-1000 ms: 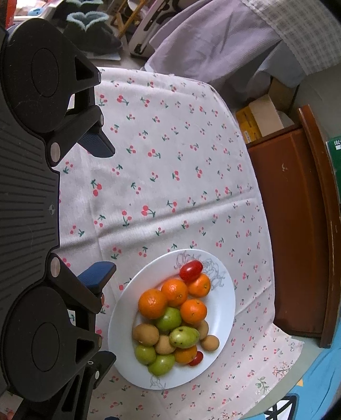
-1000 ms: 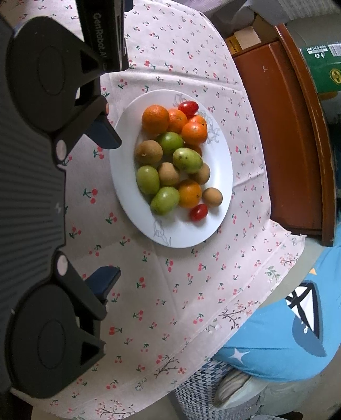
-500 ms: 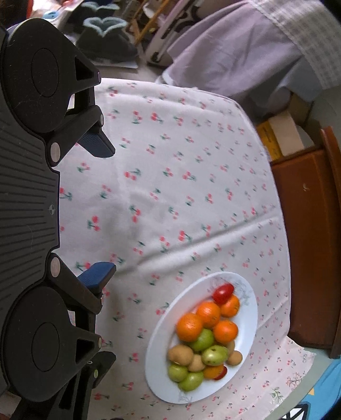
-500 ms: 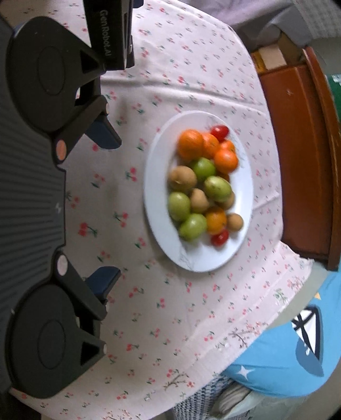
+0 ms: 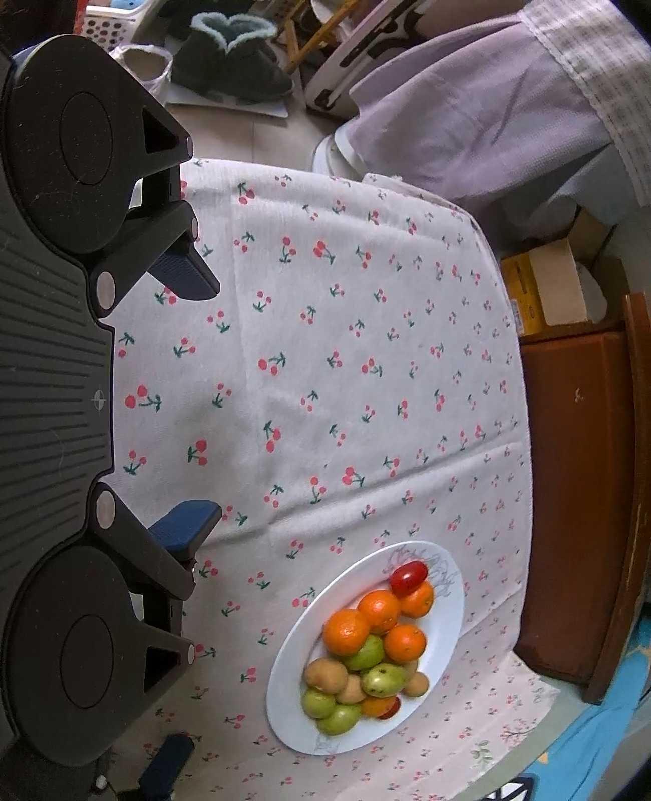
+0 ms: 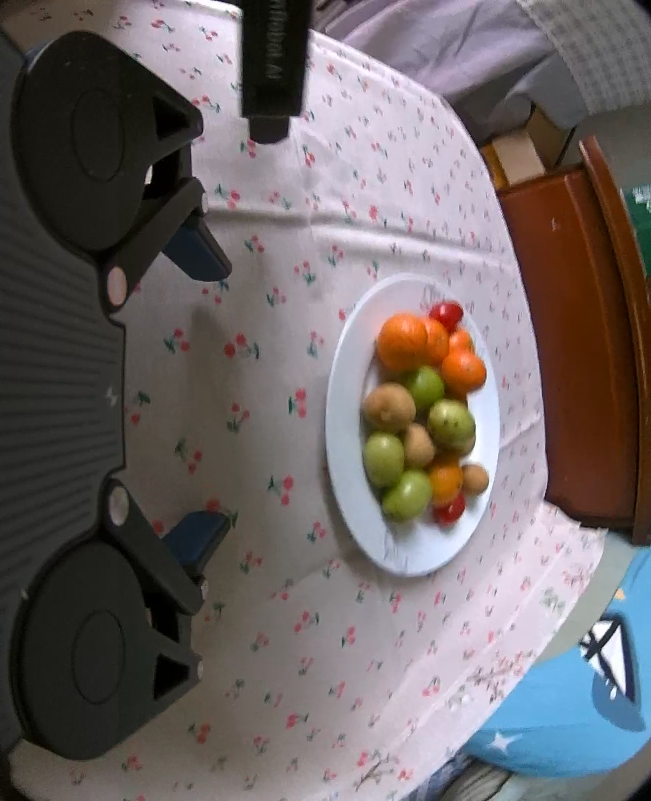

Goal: Organize fruits

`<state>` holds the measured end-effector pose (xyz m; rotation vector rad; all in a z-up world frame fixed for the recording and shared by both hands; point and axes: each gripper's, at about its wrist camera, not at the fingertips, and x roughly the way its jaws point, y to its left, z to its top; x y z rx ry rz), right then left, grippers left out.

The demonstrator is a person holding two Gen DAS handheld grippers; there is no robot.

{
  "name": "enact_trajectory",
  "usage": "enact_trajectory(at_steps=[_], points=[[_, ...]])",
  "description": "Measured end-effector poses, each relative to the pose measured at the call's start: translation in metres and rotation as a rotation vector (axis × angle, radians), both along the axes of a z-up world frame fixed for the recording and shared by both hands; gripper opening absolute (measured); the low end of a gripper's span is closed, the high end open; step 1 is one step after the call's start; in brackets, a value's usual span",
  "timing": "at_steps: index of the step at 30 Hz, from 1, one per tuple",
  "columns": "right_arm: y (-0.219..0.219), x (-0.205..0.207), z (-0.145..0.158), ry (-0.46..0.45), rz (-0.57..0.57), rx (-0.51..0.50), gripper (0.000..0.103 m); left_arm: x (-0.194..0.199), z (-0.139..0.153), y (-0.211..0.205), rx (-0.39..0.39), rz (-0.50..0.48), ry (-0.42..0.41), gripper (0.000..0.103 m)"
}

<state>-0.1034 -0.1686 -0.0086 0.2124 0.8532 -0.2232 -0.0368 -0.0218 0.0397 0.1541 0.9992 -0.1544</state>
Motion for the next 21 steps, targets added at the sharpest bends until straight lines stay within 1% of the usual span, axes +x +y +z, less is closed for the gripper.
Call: enact_trajectory(at_steps=[4,7,9,11,15,18,21], points=[[0.01,-0.001,-0.005,-0.061,0.039,-0.025,0.099,0.003,0.001,0.006,-0.018,0.016,0.003,0.089],[0.02,0.007,-0.009,-0.06,0.095,-0.088,0.101,0.005,0.001,0.009,-0.029,0.027,0.005,0.089],[0.026,0.01,-0.012,-0.071,0.109,-0.117,0.102,0.006,0.002,0.011,-0.036,0.031,0.006,0.089],[0.029,0.013,-0.014,-0.099,0.08,-0.119,0.102,0.006,0.002,0.011,-0.037,0.034,0.005,0.089],[0.033,0.023,-0.017,-0.127,0.045,-0.124,0.102,0.009,0.002,0.012,-0.039,0.04,0.006,0.089],[0.036,0.029,-0.019,-0.155,0.013,-0.148,0.102,0.01,0.002,0.013,-0.036,0.047,0.001,0.089],[0.036,0.036,-0.02,-0.158,-0.022,-0.149,0.102,0.011,0.002,0.014,-0.026,0.054,-0.007,0.089]])
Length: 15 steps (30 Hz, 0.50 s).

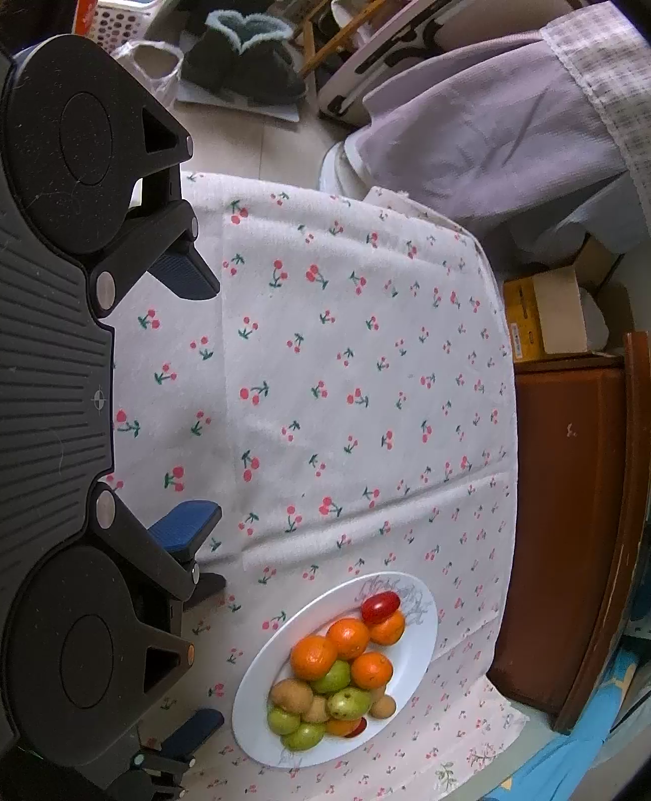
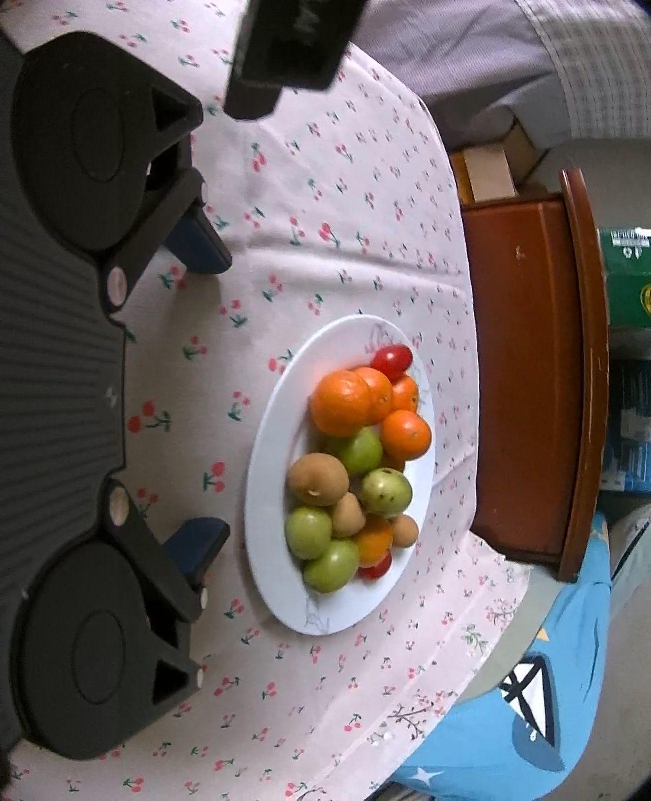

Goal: Organize fruits

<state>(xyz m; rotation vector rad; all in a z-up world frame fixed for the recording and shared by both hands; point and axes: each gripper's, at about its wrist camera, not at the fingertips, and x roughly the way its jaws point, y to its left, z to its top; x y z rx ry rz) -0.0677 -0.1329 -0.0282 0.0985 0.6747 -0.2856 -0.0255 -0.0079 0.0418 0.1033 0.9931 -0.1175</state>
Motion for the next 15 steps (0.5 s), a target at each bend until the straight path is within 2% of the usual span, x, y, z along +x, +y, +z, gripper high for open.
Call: enact_trajectory(at_steps=[15], points=[[-0.0001,0.0072,-0.0015,-0.008,-0.006,0.012,0.102,0.008,-0.0089,0.0065,0.016,0.033,0.026,0.089]])
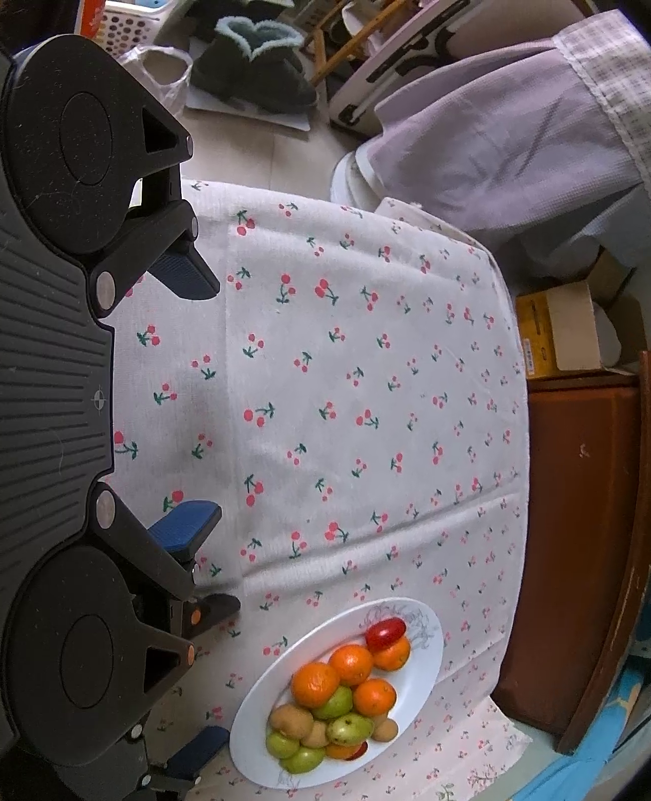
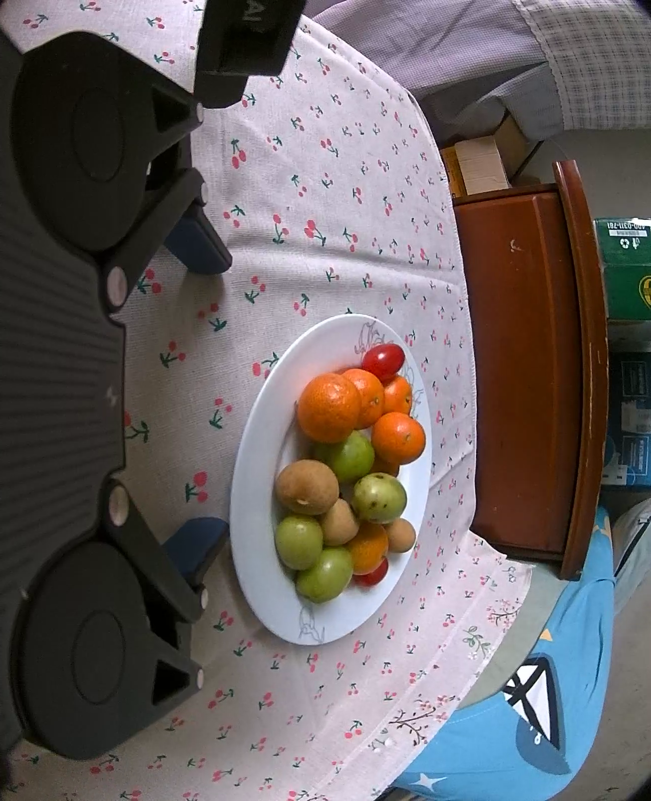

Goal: Organize fruits

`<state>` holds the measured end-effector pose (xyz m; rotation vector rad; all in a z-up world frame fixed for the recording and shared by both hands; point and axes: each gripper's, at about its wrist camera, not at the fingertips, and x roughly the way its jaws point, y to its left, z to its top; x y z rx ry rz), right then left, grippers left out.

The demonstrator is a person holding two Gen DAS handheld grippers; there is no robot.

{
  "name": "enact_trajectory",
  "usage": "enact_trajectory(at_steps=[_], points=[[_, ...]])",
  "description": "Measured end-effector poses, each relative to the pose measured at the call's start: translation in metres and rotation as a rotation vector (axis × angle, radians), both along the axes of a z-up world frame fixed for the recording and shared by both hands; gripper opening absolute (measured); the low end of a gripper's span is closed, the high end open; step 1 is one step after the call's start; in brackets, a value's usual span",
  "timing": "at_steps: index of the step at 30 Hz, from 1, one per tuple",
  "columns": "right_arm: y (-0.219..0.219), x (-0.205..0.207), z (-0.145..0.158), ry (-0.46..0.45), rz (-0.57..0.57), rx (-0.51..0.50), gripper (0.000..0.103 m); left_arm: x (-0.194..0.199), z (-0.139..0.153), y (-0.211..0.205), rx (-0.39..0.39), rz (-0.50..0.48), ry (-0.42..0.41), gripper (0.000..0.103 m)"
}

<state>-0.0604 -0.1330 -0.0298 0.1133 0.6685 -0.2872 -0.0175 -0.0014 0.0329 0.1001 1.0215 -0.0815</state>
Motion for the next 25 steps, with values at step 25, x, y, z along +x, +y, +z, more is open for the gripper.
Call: enact_trajectory(at_steps=[25], points=[[0.0,-0.001,0.0,-0.001,0.0,-0.001,0.102,0.02,-0.025,0.012,0.044,0.067,-0.009,0.091]])
